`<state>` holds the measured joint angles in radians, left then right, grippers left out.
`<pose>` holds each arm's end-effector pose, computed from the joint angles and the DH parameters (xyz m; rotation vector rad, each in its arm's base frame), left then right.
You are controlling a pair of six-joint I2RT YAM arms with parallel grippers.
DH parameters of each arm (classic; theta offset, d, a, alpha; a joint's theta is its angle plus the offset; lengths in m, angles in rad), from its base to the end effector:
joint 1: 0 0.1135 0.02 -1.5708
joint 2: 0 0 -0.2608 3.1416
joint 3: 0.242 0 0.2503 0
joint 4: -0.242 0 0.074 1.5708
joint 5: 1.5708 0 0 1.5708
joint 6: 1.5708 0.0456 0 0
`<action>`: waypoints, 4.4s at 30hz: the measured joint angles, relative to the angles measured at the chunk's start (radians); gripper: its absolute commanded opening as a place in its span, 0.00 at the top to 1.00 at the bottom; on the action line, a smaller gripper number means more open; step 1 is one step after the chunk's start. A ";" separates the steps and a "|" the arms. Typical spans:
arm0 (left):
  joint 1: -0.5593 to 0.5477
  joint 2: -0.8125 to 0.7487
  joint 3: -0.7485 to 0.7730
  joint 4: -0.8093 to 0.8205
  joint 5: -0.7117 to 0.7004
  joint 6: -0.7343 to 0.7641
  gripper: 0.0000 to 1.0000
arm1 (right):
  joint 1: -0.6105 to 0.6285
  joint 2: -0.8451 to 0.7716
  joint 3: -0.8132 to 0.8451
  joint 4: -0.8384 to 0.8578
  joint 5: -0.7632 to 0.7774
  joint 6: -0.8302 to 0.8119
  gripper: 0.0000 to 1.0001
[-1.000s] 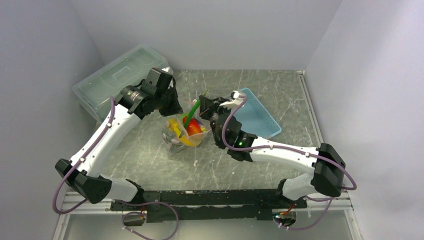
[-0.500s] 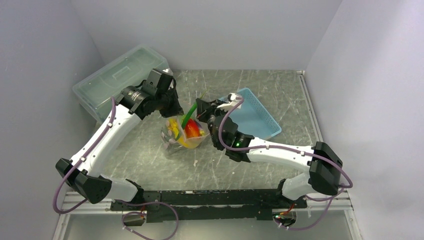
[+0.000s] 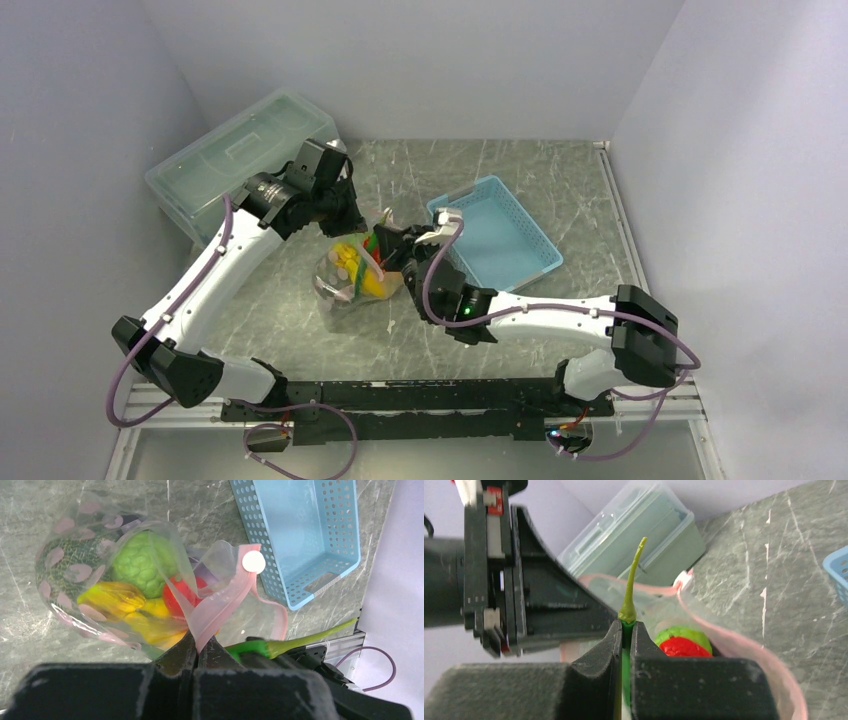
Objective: Place the food in the zip-top bag and seal the zipper
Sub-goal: Place the fake vegetable in the zipper food storage bag, then zip the zipper food storage bag at the center of the board.
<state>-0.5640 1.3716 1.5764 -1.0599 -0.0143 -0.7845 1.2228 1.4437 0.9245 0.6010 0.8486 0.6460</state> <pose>0.2307 -0.1452 0.3870 -0.2833 2.4981 -0.5729 0.1452 0.2999 0.3122 0.2633 1.5576 0.8573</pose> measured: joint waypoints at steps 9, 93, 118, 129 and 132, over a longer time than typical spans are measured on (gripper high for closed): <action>0.000 -0.018 -0.011 0.001 0.006 -0.006 1.00 | 0.037 0.008 -0.041 -0.027 -0.063 -0.021 1.00; 0.011 -0.035 0.085 -0.060 0.186 0.407 1.00 | -0.374 -0.226 0.430 -1.179 -0.186 -0.087 0.23; 0.011 -0.082 0.077 -0.052 0.274 0.459 1.00 | -0.450 -0.268 0.397 -1.160 -0.805 -0.508 0.16; 0.011 -0.086 0.077 -0.067 0.410 0.528 1.00 | -0.450 -0.270 0.448 -1.257 -1.119 -0.769 0.11; 0.011 -0.086 0.077 -0.075 0.452 0.545 1.00 | -0.450 -0.293 0.441 -1.253 -1.156 -0.842 0.10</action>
<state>-0.5529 1.2854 1.6535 -1.1347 0.4377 -0.2398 0.7727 1.1507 1.3659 -0.6521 -0.3077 -0.1955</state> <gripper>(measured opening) 0.009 0.891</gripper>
